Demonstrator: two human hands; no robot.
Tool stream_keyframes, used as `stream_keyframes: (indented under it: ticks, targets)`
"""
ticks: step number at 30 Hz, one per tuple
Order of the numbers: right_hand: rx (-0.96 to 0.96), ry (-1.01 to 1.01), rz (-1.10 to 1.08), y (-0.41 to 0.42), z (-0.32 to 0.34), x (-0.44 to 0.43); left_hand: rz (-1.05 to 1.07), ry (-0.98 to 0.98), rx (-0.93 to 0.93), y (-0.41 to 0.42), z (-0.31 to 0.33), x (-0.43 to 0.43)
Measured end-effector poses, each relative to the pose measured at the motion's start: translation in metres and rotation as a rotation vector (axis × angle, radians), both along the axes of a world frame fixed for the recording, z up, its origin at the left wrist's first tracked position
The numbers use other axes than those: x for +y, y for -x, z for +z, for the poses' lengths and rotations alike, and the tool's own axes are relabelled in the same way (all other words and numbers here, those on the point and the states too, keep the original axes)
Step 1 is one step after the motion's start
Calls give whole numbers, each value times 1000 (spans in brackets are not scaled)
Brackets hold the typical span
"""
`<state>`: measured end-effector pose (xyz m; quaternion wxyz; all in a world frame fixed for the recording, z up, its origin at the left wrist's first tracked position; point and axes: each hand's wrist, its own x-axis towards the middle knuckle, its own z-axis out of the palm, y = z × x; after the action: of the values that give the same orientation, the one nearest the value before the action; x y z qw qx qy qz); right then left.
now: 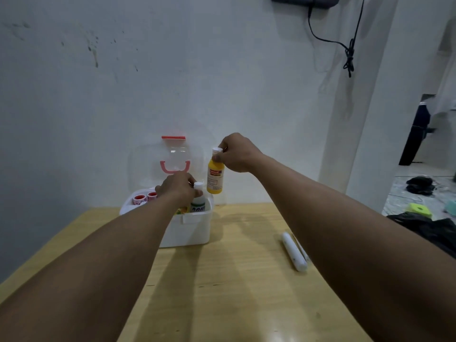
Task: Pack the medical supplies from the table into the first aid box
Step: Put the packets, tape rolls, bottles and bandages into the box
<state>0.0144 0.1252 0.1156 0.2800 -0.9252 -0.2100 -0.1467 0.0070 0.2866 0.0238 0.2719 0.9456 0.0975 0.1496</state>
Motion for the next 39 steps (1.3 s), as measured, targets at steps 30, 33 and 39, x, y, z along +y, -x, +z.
stream_keyframes:
  ticks: [30, 33, 39]
  targets:
    - [176, 138, 31, 15, -62, 39, 75, -64, -126, 33, 1, 60]
    - [190, 164, 27, 16, -71, 40, 85, -68, -125, 33, 0, 62]
    - [164, 179, -1, 16, -77, 40, 85, -79, -113, 33, 1, 60]
